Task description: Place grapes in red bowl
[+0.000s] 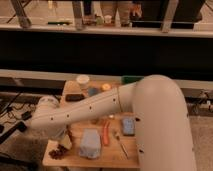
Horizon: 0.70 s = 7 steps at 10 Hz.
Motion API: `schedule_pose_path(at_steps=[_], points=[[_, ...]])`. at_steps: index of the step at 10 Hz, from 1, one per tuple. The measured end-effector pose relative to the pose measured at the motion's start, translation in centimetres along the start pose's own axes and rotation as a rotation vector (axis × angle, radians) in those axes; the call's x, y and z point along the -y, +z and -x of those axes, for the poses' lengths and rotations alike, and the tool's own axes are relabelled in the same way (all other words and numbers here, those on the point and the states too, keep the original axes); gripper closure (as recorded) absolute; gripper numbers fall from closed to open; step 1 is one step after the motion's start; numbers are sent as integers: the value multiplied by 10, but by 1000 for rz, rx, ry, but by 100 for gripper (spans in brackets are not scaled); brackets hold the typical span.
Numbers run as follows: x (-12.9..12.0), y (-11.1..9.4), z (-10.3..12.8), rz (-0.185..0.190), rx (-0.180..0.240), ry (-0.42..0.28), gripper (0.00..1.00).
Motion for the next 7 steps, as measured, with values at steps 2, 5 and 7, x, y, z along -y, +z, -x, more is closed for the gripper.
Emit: schedule_pose_path(at_steps=[2,5,7], points=[[-4,10,-5,10,0,6,20],[-5,19,-7,11,7,9,20],[-8,21,-9,4,13,15,20]])
